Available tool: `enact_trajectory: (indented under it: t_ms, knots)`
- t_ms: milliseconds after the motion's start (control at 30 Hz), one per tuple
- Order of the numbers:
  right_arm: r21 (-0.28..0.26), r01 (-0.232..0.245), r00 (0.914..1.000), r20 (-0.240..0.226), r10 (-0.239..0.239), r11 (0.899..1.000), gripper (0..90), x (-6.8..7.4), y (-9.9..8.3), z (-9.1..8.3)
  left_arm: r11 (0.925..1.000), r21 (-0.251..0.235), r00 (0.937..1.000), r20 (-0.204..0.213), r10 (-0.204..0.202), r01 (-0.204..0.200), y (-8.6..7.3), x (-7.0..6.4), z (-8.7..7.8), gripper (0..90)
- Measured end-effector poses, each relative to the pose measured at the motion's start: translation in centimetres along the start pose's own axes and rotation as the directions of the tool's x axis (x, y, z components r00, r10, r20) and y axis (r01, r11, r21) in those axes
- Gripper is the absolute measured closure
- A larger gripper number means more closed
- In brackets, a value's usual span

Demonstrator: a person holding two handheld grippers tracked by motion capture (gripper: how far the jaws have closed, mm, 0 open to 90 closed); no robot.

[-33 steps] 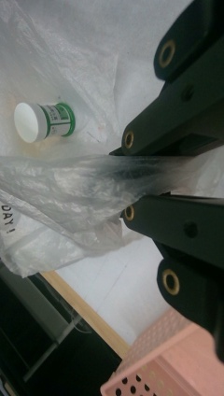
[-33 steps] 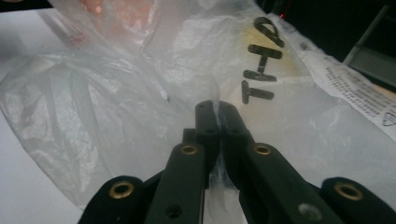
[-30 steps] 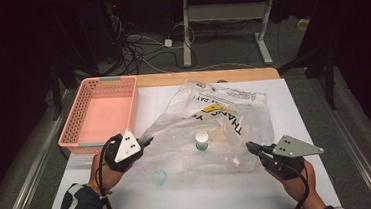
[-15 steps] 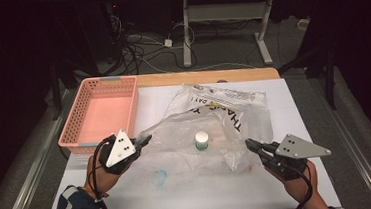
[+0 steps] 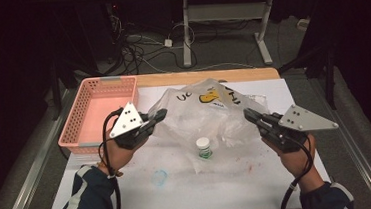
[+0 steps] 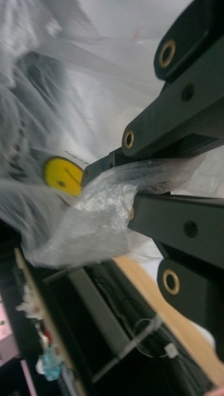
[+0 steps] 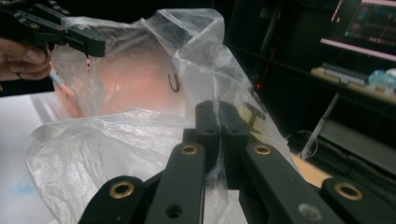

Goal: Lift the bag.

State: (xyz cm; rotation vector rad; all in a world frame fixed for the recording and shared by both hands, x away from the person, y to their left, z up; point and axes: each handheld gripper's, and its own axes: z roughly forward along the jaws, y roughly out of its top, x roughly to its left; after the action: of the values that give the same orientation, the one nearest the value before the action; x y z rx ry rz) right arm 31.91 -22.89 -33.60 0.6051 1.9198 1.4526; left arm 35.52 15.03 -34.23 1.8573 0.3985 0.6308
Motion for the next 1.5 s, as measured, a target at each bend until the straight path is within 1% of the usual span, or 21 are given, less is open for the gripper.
enact_trajectory:
  t_ms: [100, 233, 333, 400, 500, 533, 567, 633, 700, 733, 900, 967, 1067, 1133, 1167, 1233, 1367, 1400, 1433, 1467, 1500]
  knots:
    - [-0.023, 0.018, 0.9997, 0.014, -0.018, 1.000, 89.8, -0.4, 1.4, 0.5, 0.9991, -0.030, 0.9993, -0.024, 0.028, -0.029, 2.1, 0.4, 0.0, 87.6]
    - [-0.041, -0.011, 0.9985, 0.053, 0.013, 0.999, 89.9, -2.4, 3.0, 0.1, 0.9980, -0.059, 0.9983, -0.054, 0.022, -0.025, 4.0, 1.8, -0.7, 87.6]
    - [-0.033, -0.030, 0.9947, 0.097, 0.033, 0.999, 89.8, -4.0, 3.4, 0.1, 0.9983, -0.056, 0.9958, -0.090, 0.013, -0.018, 4.4, 3.0, -0.8, 87.6]
    - [-0.035, -0.054, 0.9908, 0.122, 0.058, 0.998, 89.9, -4.9, 3.5, 0.2, 0.9979, -0.064, 0.9948, -0.101, -0.011, 0.004, 4.6, 3.7, -0.7, 87.6]
    - [-0.042, -0.096, 0.9839, 0.147, 0.101, 0.994, 89.9, -6.0, 3.7, 0.5, 0.9970, -0.075, 0.9908, -0.133, -0.026, 0.016, 4.7, 4.6, -0.5, 87.6]
    - [-0.037, -0.099, 0.9825, 0.154, 0.104, 0.994, 89.9, -6.3, 3.7, 0.7, 0.9967, -0.080, 0.9883, -0.150, -0.029, 0.017, 4.7, 4.9, -0.3, 87.6]
    - [-0.033, -0.099, 0.9803, 0.169, 0.103, 0.995, 89.9, -6.6, 3.8, 0.9, 0.9968, -0.077, 0.9859, -0.163, -0.035, 0.023, 4.6, 5.2, 0.1, 87.6]
    - [-0.020, -0.106, 0.9770, 0.184, 0.108, 0.994, 89.8, -7.1, 3.9, 1.5, 0.9964, -0.067, 0.9839, -0.167, -0.063, 0.052, 4.4, 6.0, 1.0, 87.6]
    - [0.003, -0.112, 0.9719, 0.208, 0.109, 0.994, 89.9, -7.7, 3.8, 2.3, 0.9965, -0.049, 0.9768, -0.200, -0.076, 0.068, 3.9, 6.4, 2.2, 87.6]
    - [0.012, -0.122, 0.9704, 0.212, 0.117, 0.992, 89.9, -8.2, 3.6, 2.8, 0.9968, -0.032, 0.9769, -0.199, -0.078, 0.073, 3.7, 6.7, 2.9, 87.6]
    - [0.076, -0.185, 0.9493, 0.272, 0.158, 0.980, 89.9, -10.3, 2.3, 4.8, 0.9962, 0.031, 0.9688, -0.237, -0.071, 0.081, 2.3, 7.9, 6.2, 87.6]
    - [0.071, -0.230, 0.9374, 0.284, 0.202, 0.970, 89.9, -11.4, 1.5, 5.3, 0.9949, 0.047, 0.9643, -0.254, -0.075, 0.090, 1.9, 8.5, 7.1, 87.6]
    - [0.091, -0.266, 0.9194, 0.323, 0.224, 0.960, 89.9, -12.7, 0.6, 5.9, 0.9905, 0.079, 0.9527, -0.292, -0.085, 0.112, 1.5, 9.5, 8.1, 87.6]
    - [0.093, -0.282, 0.9106, 0.339, 0.236, 0.955, 89.9, -13.4, 0.3, 6.0, 0.9892, 0.091, 0.9388, -0.336, -0.078, 0.115, 1.6, 9.9, 8.6, 87.6]
    - [0.098, -0.282, 0.9081, 0.348, 0.233, 0.954, 89.9, -13.7, 0.3, 6.1, 0.9888, 0.084, 0.9340, -0.347, -0.087, 0.123, 1.7, 10.2, 8.6, 87.7]
    - [0.094, -0.278, 0.9056, 0.357, 0.228, 0.956, 90.0, -14.0, 0.7, 6.0, 0.9898, 0.074, 0.9248, -0.371, -0.086, 0.122, 2.4, 10.5, 8.6, 87.7]
    - [0.076, -0.244, 0.9059, 0.373, 0.200, 0.967, 90.0, -14.2, 2.5, 5.3, 0.9961, 0.031, 0.9032, -0.425, -0.062, 0.083, 4.3, 10.6, 7.8, 87.8]
    - [0.067, -0.232, 0.9075, 0.374, 0.191, 0.970, 90.0, -14.3, 3.1, 5.1, 0.9969, 0.022, 0.9003, -0.431, -0.059, 0.076, 4.9, 10.6, 7.5, 87.8]
    - [0.062, -0.224, 0.9078, 0.376, 0.185, 0.973, 90.0, -14.3, 3.7, 4.8, 0.9972, 0.007, 0.9003, -0.431, -0.064, 0.074, 5.4, 10.7, 7.2, 87.8]
    - [0.056, -0.217, 0.9061, 0.383, 0.179, 0.975, 90.0, -14.2, 4.3, 4.5, 0.9973, -0.003, 0.8981, -0.434, -0.068, 0.074, 6.0, 10.6, 6.9, 87.8]
    - [0.043, -0.208, 0.9064, 0.384, 0.176, 0.977, 90.0, -14.2, 4.8, 4.3, 0.9977, -0.016, 0.8934, -0.444, -0.066, 0.066, 6.5, 10.5, 6.6, 87.8]
